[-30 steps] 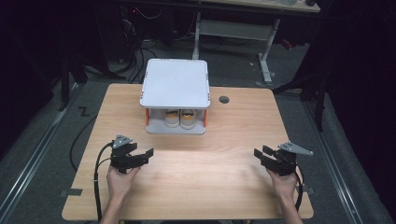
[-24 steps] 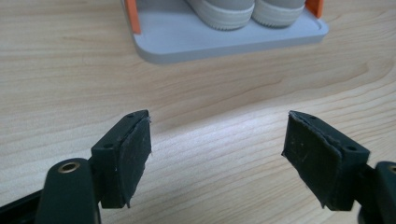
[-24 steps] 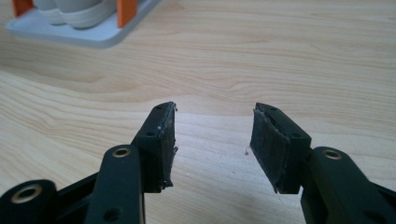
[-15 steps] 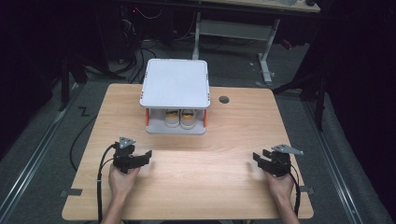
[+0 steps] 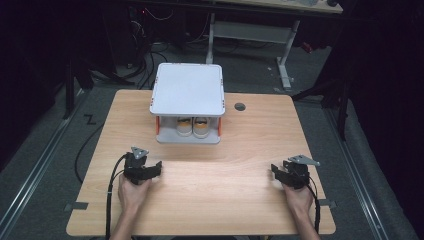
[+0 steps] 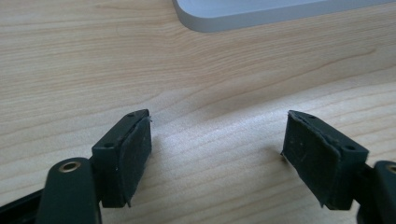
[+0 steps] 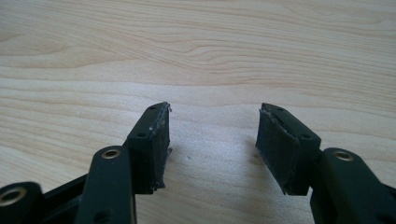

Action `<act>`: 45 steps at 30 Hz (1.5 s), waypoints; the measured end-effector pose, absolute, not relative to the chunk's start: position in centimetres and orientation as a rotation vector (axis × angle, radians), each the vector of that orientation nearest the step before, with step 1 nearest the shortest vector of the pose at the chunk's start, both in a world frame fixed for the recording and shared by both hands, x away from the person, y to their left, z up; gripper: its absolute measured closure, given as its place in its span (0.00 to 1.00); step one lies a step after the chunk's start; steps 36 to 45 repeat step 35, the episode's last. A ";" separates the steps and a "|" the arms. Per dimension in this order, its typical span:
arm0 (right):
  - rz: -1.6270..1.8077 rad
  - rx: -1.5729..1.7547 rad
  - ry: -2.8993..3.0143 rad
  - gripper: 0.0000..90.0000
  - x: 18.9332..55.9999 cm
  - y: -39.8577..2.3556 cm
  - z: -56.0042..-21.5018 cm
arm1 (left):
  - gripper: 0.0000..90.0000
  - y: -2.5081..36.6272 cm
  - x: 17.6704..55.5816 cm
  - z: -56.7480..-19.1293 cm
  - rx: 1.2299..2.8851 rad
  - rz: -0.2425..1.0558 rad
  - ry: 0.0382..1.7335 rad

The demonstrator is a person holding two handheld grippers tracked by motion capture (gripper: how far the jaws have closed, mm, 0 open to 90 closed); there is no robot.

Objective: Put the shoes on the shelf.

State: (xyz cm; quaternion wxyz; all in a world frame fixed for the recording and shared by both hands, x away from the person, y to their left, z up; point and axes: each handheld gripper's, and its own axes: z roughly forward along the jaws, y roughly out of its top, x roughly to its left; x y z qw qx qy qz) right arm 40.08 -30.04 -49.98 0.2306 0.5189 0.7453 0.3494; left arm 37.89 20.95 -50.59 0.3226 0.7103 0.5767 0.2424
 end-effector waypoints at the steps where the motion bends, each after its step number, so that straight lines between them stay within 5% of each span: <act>1: 0.959 1.428 2.048 0.49 40.1 -30.1 -50.0 | 0.27 20.9 37.9 -50.6 1.860 0.638 1.516; 45: 0.889 1.428 2.068 0.43 40.2 -29.9 -50.1 | 0.27 20.8 38.0 -50.7 1.858 0.662 1.529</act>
